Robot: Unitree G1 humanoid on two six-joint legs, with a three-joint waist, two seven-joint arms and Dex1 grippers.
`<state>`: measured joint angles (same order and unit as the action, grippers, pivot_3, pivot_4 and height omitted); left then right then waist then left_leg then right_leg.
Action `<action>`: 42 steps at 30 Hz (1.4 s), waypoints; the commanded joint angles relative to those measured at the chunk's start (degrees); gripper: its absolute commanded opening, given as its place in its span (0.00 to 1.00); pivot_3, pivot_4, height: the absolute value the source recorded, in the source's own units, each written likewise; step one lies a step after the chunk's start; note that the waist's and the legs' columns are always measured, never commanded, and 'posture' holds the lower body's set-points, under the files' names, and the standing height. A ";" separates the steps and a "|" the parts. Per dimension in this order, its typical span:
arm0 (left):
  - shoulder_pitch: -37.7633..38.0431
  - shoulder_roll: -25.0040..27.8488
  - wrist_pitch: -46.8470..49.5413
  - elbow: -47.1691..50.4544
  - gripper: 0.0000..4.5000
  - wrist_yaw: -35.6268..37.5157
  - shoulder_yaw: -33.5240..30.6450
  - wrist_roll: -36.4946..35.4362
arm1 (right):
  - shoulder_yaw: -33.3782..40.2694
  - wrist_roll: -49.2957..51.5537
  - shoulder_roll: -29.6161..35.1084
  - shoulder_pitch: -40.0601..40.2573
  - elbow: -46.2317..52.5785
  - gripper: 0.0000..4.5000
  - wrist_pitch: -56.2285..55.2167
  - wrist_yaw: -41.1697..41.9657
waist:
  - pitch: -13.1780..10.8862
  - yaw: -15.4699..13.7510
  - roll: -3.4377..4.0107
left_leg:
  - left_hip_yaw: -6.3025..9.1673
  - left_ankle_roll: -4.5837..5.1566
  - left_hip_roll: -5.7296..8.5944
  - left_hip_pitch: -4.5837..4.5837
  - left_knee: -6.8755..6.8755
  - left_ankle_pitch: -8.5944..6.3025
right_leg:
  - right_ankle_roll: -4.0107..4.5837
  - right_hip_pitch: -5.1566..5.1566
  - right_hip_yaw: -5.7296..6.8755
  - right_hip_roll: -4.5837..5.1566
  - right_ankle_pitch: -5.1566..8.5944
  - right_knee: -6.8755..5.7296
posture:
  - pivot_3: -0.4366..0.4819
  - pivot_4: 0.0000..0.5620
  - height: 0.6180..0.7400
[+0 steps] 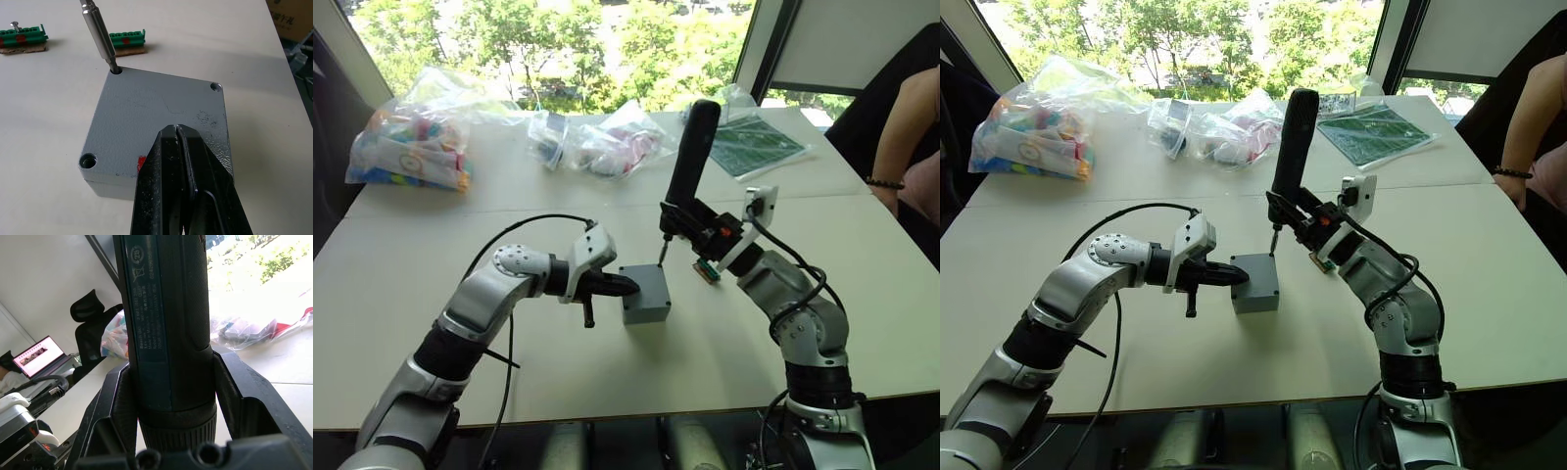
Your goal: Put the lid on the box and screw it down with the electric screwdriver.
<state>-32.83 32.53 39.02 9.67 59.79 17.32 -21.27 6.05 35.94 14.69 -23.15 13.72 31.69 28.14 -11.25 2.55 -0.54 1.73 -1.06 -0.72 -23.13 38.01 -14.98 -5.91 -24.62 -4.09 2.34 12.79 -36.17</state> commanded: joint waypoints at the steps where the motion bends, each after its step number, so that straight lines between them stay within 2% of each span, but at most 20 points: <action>1: -0.31 0.17 -0.11 0.67 0.00 0.29 0.50 0.57 | -2.53 -2.54 1.44 1.72 1.94 0.40 -1.55 1.52 | 0.01 0.00 -0.01 | 0.00 0.00 0.00 0.01 0.00 0.00 | 0.00 0.01 0.00 0.00 0.00 0.00 | 0.48 0.27 1.00; 9: 0.08 0.16 -0.36 0.51 0.00 0.42 0.82 1.23 | -8.60 -9.40 3.26 6.78 1.32 0.40 -7.64 4.51 | 0.12 0.00 -0.13 | 0.00 0.00 0.00 0.13 0.00 0.00 | 0.02 0.12 0.00 0.00 0.02 0.01 | 0.48 0.27 1.00; 14: 0.33 0.42 -0.48 0.75 0.00 0.52 0.79 1.41 | -10.37 -10.79 5.00 9.03 0.64 0.40 -8.09 6.20 | 0.27 0.01 -0.30 | -0.01 0.00 -0.01 0.63 -0.08 -0.01 | -0.01 0.60 0.00 0.00 0.11 0.08 | 0.48 0.27 1.00; 30: 0.07 0.84 0.18 1.10 0.00 0.95 1.18 1.96 | -10.23 -9.86 3.80 8.85 -0.10 0.40 -7.60 5.39 | 0.79 -0.01 -0.56 | 0.01 0.00 -0.03 0.82 -0.17 -0.02 | -0.03 0.79 0.01 0.02 0.28 0.12 | 0.48 0.27 1.00; 36: 1.11 0.47 0.92 2.11 0.00 0.66 1.39 1.64 | -6.85 -6.62 3.72 6.85 2.83 0.40 -5.88 3.93 | 0.80 -0.02 -0.56 | 0.02 0.00 -0.03 0.82 -0.20 -0.02 | -0.03 0.79 0.01 0.03 0.28 0.14 | 0.48 0.27 1.00; 39: 1.10 0.18 0.80 1.47 0.00 0.93 1.43 1.56 | -0.13 1.46 3.25 2.05 4.93 0.40 -1.69 0.82 | 0.78 -0.02 -0.55 | 0.01 0.00 -0.03 0.80 -0.22 -0.02 | -0.02 0.76 0.01 0.05 0.27 0.15 | 0.48 0.27 1.00; 42: 1.96 0.64 1.05 1.98 0.00 2.00 1.70 0.93 | 9.78 13.24 4.98 -8.53 5.02 0.40 2.88 -4.72 | 0.57 -0.05 -0.42 | -0.03 0.00 -0.01 0.63 -0.21 -0.02 | 0.08 0.55 0.00 0.10 0.20 0.13 | 0.48 0.27 1.00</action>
<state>-31.82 32.65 39.50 10.94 61.13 18.40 -20.21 7.48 40.16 18.29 -23.85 15.47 33.66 26.90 -10.68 2.50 -0.97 1.69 -1.06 -0.72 -22.57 37.81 -14.99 -5.75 -24.15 -4.10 2.46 12.94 -36.08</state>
